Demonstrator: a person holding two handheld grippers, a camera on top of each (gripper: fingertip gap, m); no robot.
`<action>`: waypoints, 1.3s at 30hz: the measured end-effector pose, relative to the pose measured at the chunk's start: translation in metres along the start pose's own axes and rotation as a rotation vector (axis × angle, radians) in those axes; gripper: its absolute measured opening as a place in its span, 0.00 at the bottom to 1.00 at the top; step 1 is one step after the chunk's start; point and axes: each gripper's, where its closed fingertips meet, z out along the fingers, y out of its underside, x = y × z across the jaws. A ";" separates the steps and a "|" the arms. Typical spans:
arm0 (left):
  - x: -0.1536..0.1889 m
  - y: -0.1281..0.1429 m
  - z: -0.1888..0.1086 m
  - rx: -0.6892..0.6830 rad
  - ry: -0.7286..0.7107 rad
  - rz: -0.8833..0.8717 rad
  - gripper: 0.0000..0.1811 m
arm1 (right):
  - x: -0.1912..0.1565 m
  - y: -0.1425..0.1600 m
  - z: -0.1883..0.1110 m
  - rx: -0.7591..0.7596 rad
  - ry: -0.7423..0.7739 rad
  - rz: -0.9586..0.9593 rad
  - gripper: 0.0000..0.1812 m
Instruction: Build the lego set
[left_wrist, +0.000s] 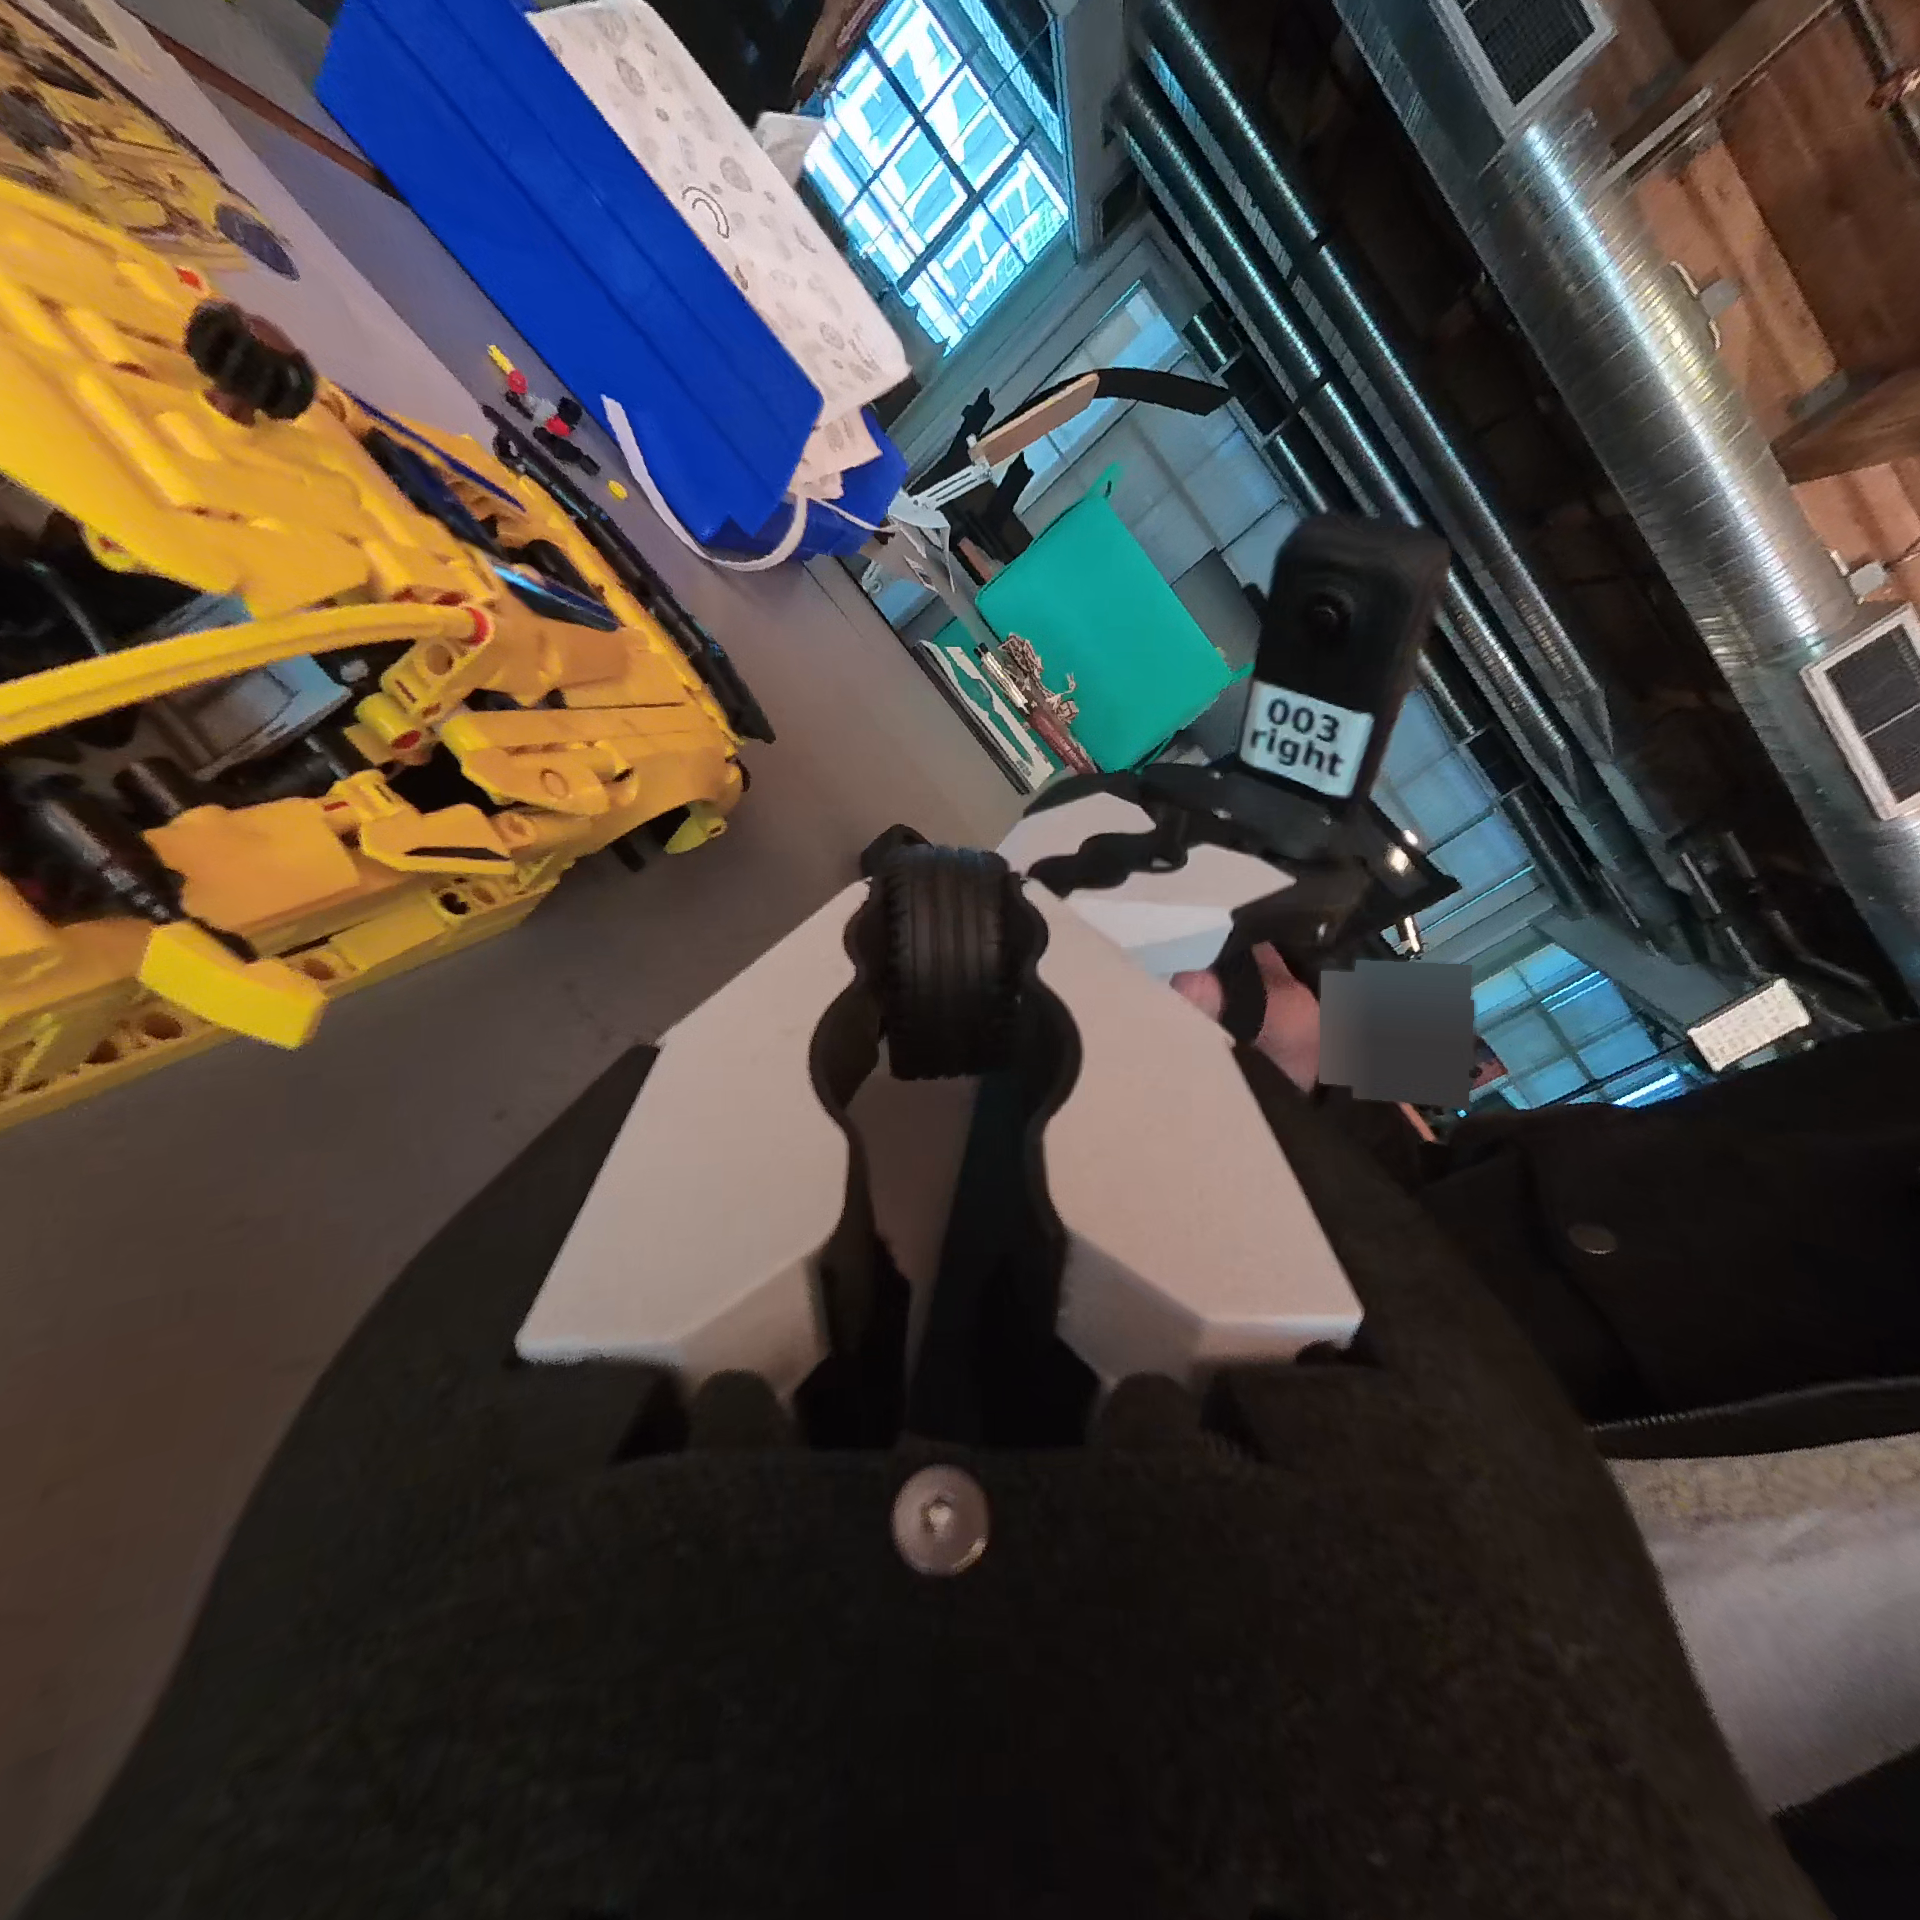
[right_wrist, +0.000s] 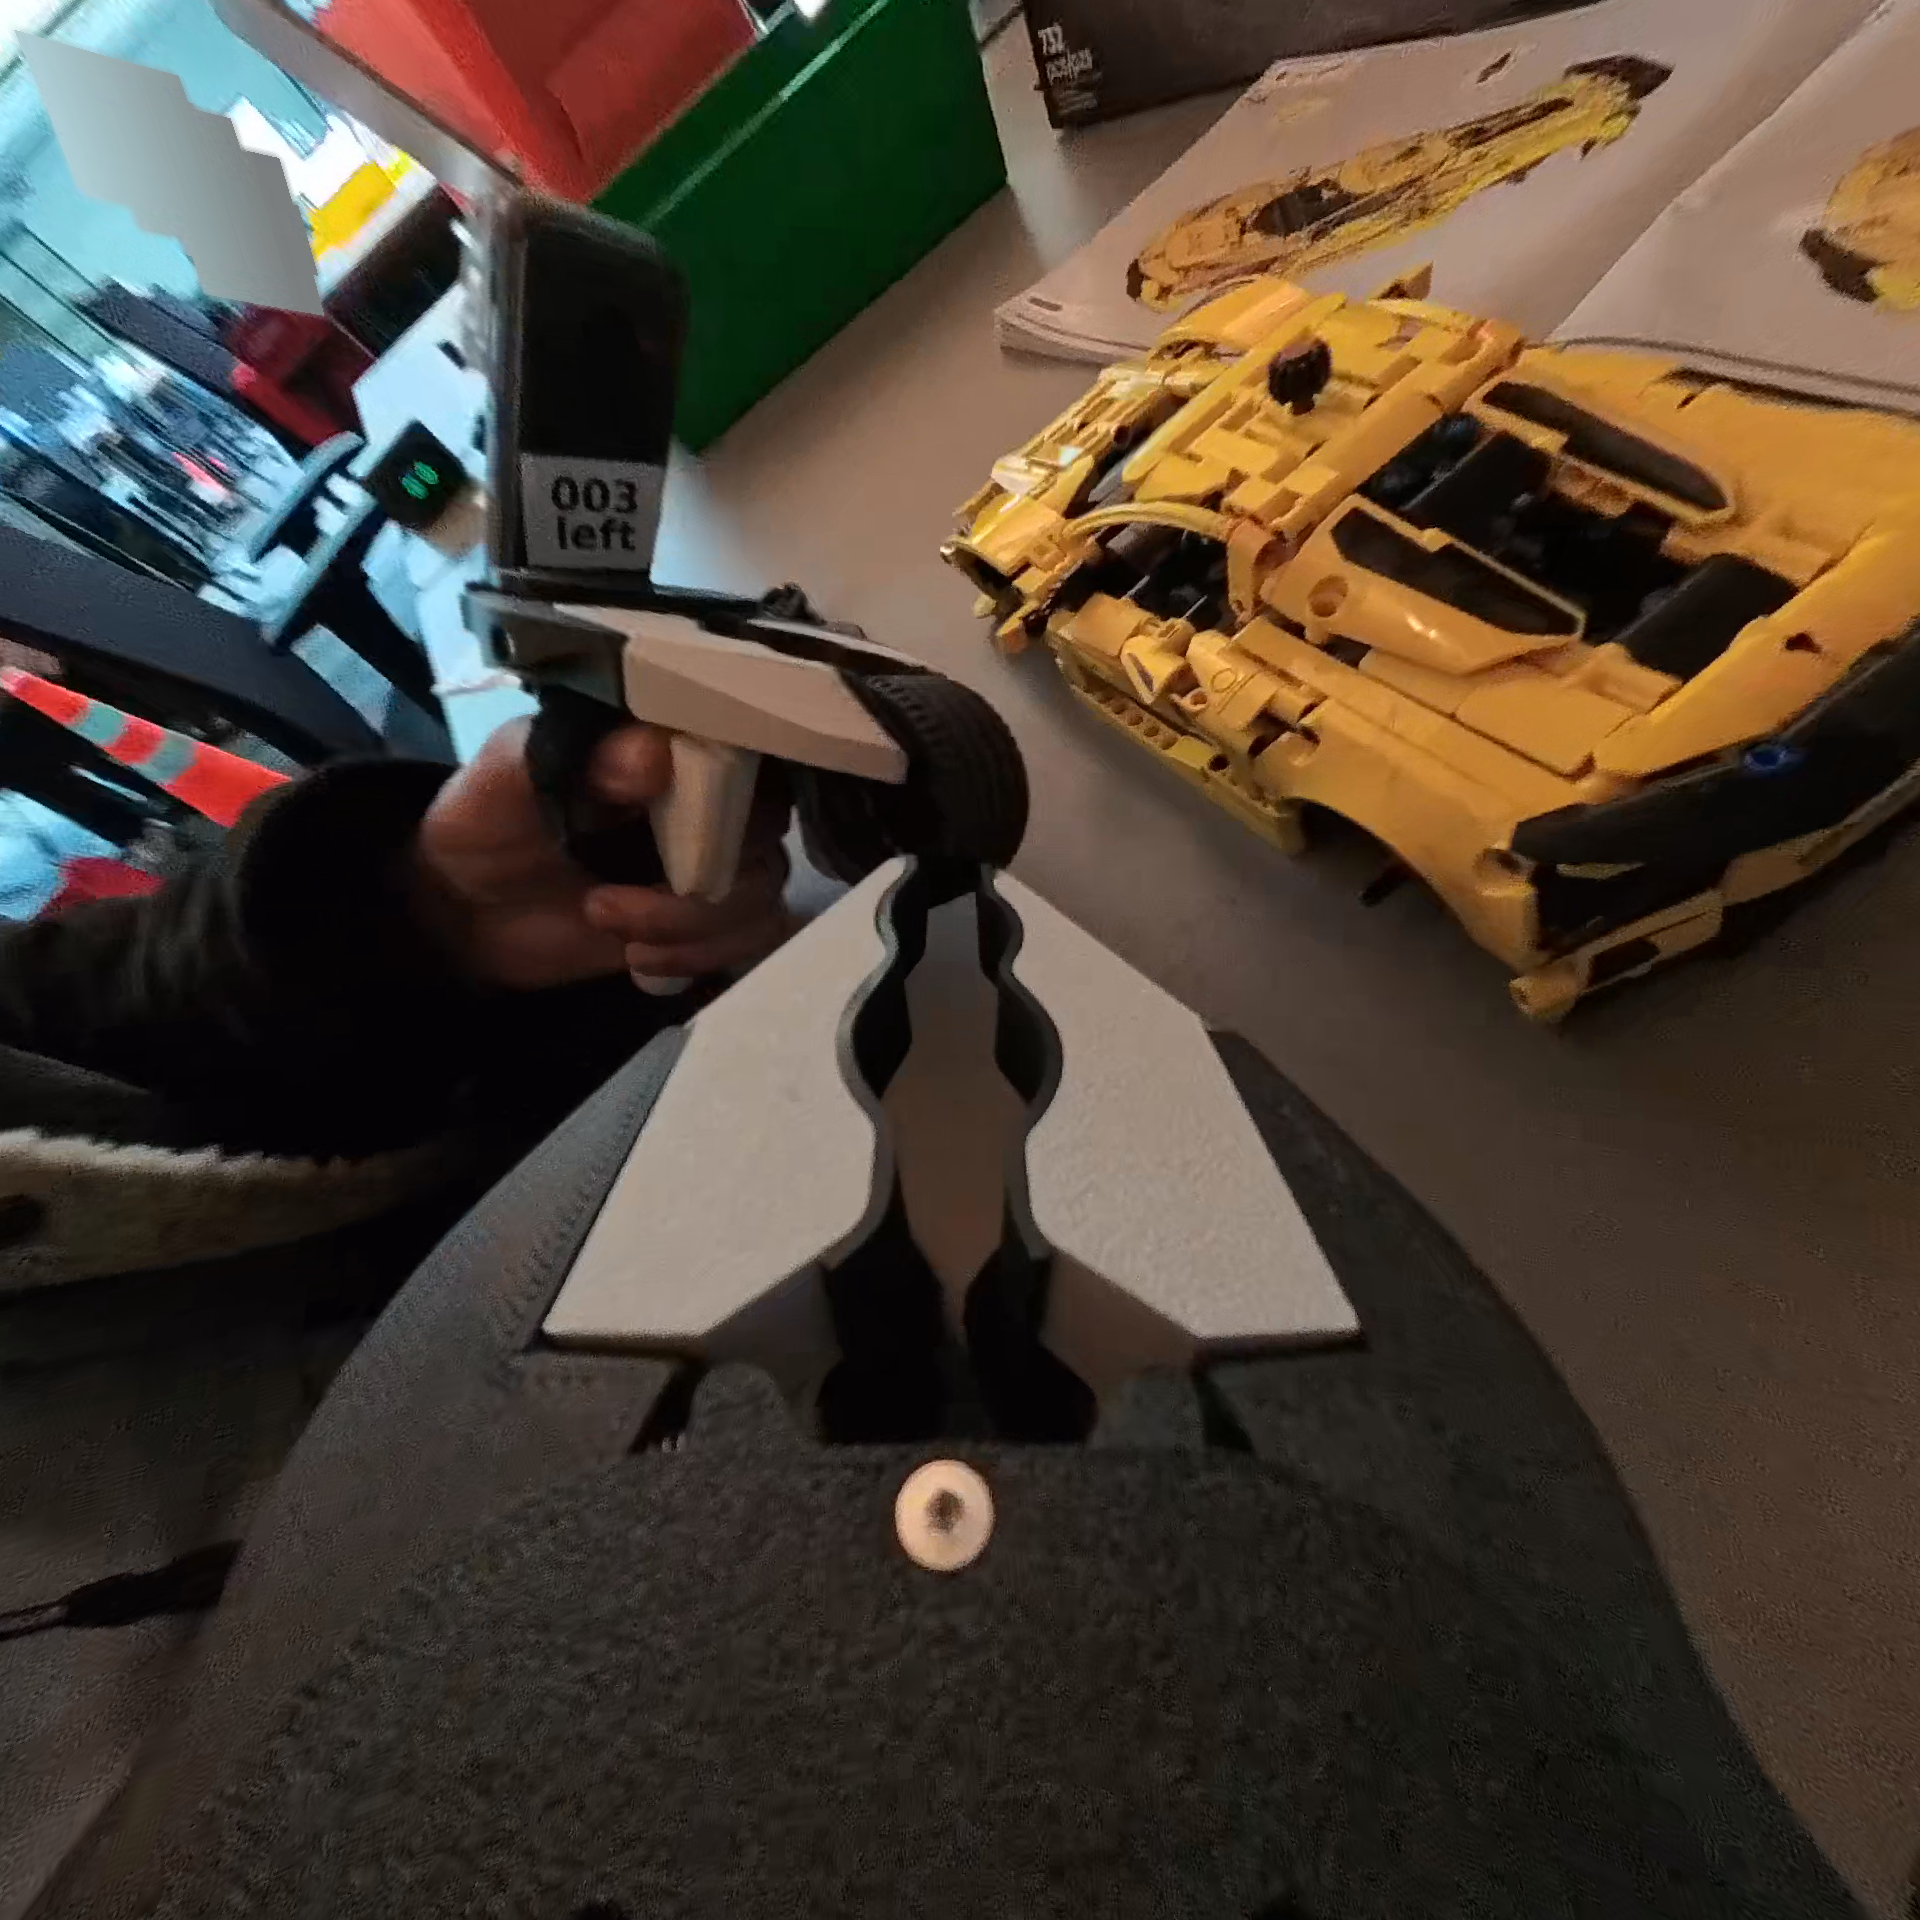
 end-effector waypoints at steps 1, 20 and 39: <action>-0.001 -0.001 0.000 0.008 0.008 -0.021 0.12 | 0.000 0.000 0.001 0.000 0.026 -0.035 0.05; 0.021 -0.021 -0.009 0.158 0.184 -0.092 0.12 | -0.021 -0.020 -0.005 0.158 -0.198 0.145 0.07; 0.020 0.022 0.013 -0.165 -0.028 0.304 0.13 | -0.010 -0.006 -0.029 -0.094 -0.122 -0.101 0.11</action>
